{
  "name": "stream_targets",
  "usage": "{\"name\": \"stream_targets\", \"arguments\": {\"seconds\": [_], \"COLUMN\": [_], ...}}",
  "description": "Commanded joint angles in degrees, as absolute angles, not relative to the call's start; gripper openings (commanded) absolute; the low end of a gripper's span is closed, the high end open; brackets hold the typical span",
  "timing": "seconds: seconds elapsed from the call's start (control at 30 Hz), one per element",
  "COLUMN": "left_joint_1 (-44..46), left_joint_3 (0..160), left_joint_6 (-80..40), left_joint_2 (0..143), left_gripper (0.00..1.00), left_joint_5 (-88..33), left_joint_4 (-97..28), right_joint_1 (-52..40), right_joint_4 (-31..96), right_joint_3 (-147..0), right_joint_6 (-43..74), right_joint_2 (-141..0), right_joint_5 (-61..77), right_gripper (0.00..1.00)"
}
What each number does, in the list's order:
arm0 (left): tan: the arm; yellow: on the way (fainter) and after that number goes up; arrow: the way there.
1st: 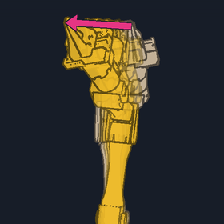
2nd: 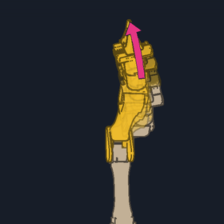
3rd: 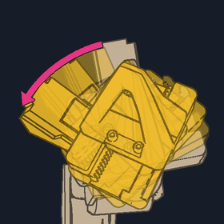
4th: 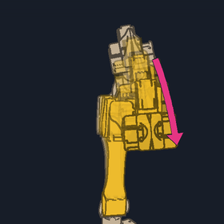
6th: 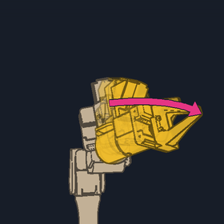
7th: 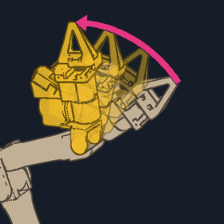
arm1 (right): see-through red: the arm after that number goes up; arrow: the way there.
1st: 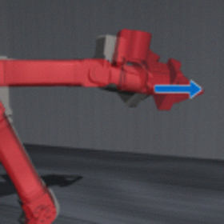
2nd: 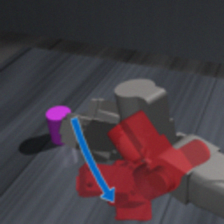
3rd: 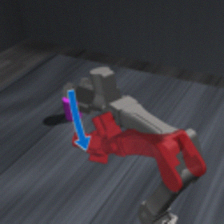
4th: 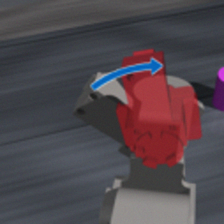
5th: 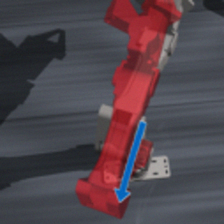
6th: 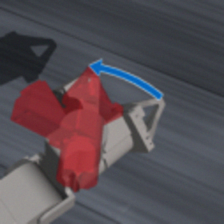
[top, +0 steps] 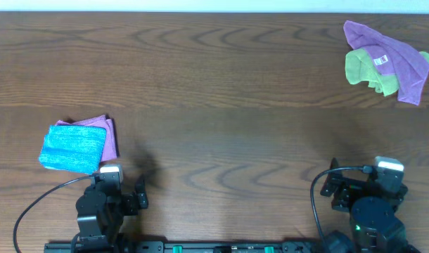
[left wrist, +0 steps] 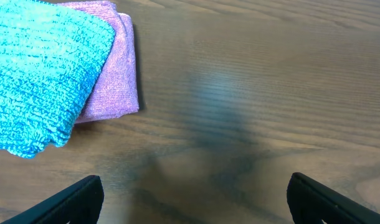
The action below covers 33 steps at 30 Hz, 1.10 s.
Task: Fold the cloth
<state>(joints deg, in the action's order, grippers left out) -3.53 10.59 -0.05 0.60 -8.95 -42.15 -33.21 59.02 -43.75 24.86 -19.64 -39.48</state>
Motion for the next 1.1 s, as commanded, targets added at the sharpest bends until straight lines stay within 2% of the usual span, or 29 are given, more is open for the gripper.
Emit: {"name": "stream_targets", "arguments": {"seconds": [0.0,0.17,0.4,0.63,1.07], "left_joint_1": [-3.29,-3.29,-3.29,-3.29,-3.29], "left_joint_3": [9.50,9.50,9.50,9.50,9.50], "left_joint_6": [-0.43,-0.43,-0.43,-0.43,-0.43], "left_joint_2": [0.19,0.19,0.19,0.19,0.19], "left_gripper": [0.95,0.95,0.95,0.95,0.95], "left_joint_5": [-8.36,-8.36,-8.36,-8.36,-8.36], "left_joint_4": [-42.44,-42.44,-42.44,-42.44,-42.44], "right_joint_1": [-32.23,-27.79,-17.28,-8.27,-0.03], "right_joint_4": [59.90,59.61,51.00,48.75,48.99], "right_joint_3": [-44.23,-40.71,-29.30,-20.84,-12.49], "right_joint_6": [23.09,21.65,5.19,0.05,-5.48], "right_joint_2": [-19.18,-15.40,-8.21,-4.16,-0.30], "right_joint_5": [-40.42,-34.61,-16.64,-7.18,-3.29], "right_gripper": [0.99,0.99,0.99,0.99,0.99]}}
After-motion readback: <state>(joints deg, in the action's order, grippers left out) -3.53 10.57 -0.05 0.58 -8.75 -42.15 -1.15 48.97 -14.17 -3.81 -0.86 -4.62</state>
